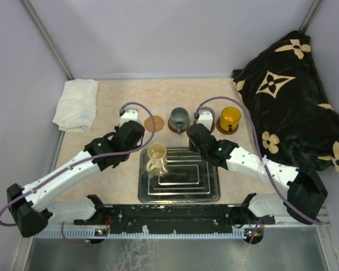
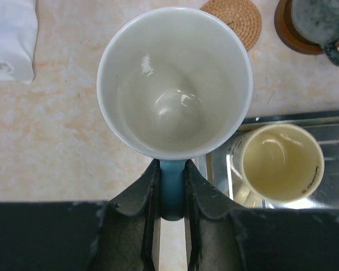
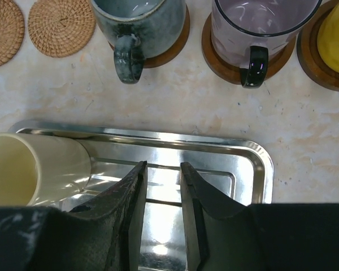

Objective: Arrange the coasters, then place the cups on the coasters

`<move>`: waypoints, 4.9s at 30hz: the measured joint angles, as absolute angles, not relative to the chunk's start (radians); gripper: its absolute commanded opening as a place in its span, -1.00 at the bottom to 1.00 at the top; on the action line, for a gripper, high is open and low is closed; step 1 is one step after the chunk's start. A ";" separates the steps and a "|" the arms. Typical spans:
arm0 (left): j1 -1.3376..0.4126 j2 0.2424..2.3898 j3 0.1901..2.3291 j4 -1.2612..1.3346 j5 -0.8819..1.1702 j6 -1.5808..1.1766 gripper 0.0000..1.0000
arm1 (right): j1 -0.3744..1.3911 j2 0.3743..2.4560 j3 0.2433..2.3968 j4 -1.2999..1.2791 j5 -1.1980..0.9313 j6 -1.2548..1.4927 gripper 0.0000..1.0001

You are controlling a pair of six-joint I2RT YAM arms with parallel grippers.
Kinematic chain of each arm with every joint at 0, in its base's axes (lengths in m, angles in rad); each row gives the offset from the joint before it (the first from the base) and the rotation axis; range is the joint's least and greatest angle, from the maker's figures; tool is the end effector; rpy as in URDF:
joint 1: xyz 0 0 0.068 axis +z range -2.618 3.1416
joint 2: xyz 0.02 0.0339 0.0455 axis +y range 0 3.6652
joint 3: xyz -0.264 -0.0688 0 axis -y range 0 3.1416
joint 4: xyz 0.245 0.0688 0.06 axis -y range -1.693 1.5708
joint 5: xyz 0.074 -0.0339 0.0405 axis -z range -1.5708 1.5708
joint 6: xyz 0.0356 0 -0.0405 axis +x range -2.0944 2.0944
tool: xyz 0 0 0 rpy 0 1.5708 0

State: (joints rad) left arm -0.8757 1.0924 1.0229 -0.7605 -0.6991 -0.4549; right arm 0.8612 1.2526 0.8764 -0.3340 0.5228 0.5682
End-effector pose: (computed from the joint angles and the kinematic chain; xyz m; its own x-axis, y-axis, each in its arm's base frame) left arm 0.1555 -0.1507 0.3160 -0.5606 0.1472 -0.8149 0.0705 0.9890 0.1301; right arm 0.1873 0.1908 0.2617 -0.5790 0.0414 -0.8143 -0.1175 0.9840 0.1336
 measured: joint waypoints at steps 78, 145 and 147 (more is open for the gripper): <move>-0.649 1.747 1.232 -0.249 -0.512 -0.318 -1.00 | 0.859 1.340 0.981 -0.329 0.623 0.551 -0.40; -0.680 1.547 1.078 -0.184 -0.531 -0.415 1.00 | 0.859 1.353 0.981 -0.330 0.580 0.551 -0.38; -0.691 1.499 1.046 -0.191 -0.525 -0.415 0.99 | 0.859 1.350 0.981 -0.331 0.583 0.551 -0.37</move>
State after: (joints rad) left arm -0.6914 1.4986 1.0458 -0.1909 -0.5251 -0.4149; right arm 0.8589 1.3502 0.9813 -0.3305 0.5835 0.5507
